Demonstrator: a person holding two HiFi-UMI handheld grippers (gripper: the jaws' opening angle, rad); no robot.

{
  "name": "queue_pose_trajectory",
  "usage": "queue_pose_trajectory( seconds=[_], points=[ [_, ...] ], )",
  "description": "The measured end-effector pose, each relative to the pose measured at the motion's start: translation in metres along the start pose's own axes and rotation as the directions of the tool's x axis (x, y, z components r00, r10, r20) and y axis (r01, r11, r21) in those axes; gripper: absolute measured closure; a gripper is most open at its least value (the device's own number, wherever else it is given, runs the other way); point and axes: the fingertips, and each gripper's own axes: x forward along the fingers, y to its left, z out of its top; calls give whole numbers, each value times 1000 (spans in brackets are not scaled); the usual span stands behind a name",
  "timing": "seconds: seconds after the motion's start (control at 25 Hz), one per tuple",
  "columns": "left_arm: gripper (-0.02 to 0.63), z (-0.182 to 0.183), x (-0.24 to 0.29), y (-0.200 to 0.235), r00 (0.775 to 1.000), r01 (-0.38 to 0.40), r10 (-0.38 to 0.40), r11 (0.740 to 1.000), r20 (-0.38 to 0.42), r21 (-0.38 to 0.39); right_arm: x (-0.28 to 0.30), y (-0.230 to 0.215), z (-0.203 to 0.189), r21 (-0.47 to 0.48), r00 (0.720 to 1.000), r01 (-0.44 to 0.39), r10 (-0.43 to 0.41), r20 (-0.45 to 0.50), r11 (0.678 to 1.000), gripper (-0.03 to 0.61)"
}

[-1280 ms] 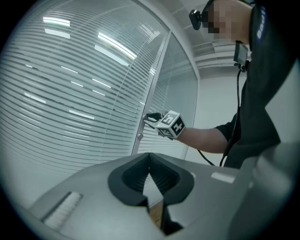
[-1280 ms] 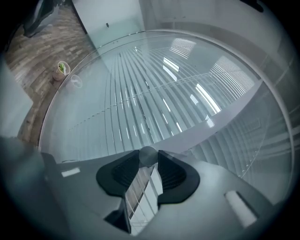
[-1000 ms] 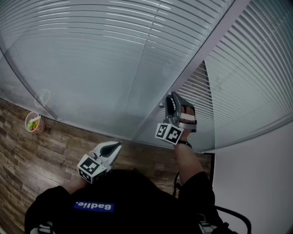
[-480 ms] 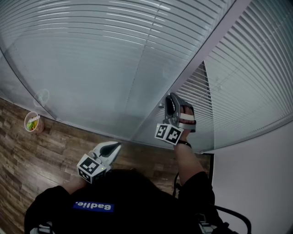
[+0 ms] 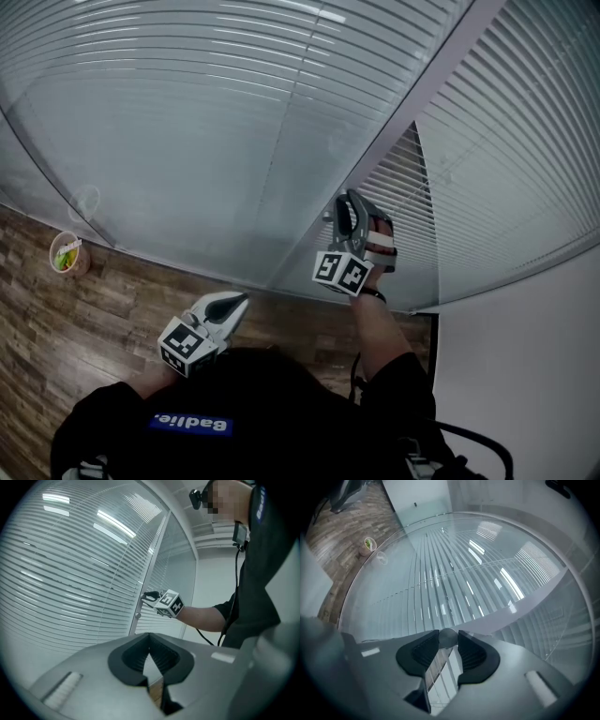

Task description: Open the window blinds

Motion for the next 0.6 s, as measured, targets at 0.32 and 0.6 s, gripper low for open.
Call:
queue_pose_trajectory(
  seconds=[0.32, 0.6],
  points=[
    [614, -1, 2, 5, 1000, -9, 9, 1000, 6, -11, 1, 11, -4, -362, 999, 21, -3, 50, 932, 424],
    [614, 2, 4, 3, 1000, -11, 11, 1000, 10, -11, 3, 4, -4, -305, 999, 27, -16, 39, 952, 452]
  ],
)
